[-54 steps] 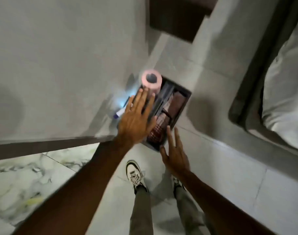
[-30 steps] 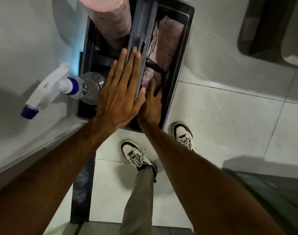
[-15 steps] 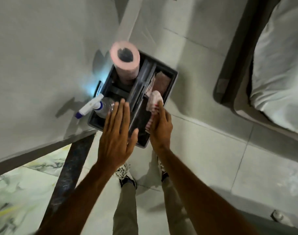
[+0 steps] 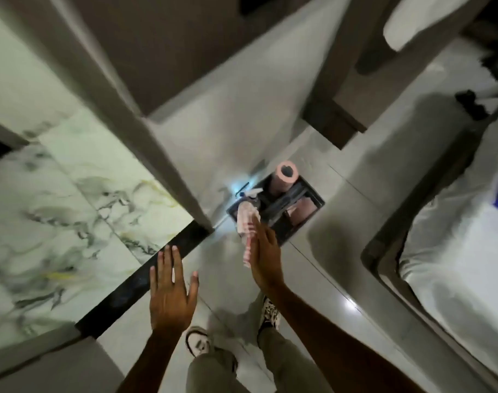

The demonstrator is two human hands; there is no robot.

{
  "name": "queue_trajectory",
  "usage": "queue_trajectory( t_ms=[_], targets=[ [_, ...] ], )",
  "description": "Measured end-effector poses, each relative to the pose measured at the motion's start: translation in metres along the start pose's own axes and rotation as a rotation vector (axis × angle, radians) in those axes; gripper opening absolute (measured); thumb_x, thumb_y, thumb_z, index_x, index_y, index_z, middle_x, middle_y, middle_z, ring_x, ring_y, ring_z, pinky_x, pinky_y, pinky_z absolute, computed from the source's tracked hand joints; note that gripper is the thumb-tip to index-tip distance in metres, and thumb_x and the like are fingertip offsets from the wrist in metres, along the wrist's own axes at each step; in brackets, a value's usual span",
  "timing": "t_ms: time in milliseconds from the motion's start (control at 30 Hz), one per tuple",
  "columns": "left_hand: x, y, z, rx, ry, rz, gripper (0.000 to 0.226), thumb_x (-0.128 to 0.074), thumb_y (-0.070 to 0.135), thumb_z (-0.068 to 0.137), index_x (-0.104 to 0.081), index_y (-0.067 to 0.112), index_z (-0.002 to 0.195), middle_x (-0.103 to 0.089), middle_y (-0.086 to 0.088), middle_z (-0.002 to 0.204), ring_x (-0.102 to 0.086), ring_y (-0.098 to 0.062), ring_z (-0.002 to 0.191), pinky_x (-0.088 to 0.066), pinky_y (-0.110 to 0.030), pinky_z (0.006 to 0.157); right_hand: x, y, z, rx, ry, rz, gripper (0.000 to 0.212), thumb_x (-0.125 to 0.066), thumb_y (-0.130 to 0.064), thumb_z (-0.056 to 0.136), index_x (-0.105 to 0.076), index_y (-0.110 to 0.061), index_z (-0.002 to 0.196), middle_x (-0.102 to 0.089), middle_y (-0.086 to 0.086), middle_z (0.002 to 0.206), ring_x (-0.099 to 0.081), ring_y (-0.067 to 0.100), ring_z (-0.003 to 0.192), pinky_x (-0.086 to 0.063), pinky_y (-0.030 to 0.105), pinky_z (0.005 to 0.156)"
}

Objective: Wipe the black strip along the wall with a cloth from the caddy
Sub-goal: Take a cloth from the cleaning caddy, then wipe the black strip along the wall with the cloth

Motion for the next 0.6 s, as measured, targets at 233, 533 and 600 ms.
queue_trajectory(
  t_ms=[233,533,600],
  targets=[
    [0.041,-0.143,-0.060,0.215,0.133,-0.042,0.095,0.002,0.069,0.105,-0.019,0.005,0.171,-0.019,-0.019,0.181,-0.019,-0.037,0.168,-0.018,-0.058,0.137,-0.133,-0.059,-0.042,-0.096,-0.156,0.304,0.039,-0.048,-0.022,0.120,-0.061,0.015,0.126,-0.051,-0.005,0.076,-0.054,0.010,0.056,-0.047,0.018,0.047],
    [-0.140,-0.339,-0.011,0.382,0.115,-0.092,0.084,-0.021,0.066,0.105,-0.013,0.018,0.173,-0.009,-0.016,0.183,-0.011,-0.037,0.169,-0.012,-0.069,0.135,-0.384,0.077,0.045,-0.187,-0.261,0.262,0.052,-0.049,-0.048,0.116,-0.050,-0.016,0.157,-0.064,0.006,0.134,-0.069,0.023,0.095,-0.061,0.044,0.081],
    [-0.206,-0.380,0.025,0.368,0.099,-0.067,0.084,-0.027,0.064,0.105,-0.016,0.017,0.173,-0.012,-0.018,0.182,-0.011,-0.039,0.169,-0.013,-0.072,0.133,-0.434,0.139,0.083,-0.184,-0.223,0.194,0.056,-0.055,-0.050,0.114,-0.047,-0.015,0.157,-0.059,0.006,0.125,-0.061,0.018,0.084,-0.055,0.034,0.067]
  ],
)
Point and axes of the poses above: each hand's wrist, its own z-axis towards the middle knuckle, its own x-axis out of the back of the hand, y = z × x, the point moved 4 cm from there along z, towards the middle knuckle
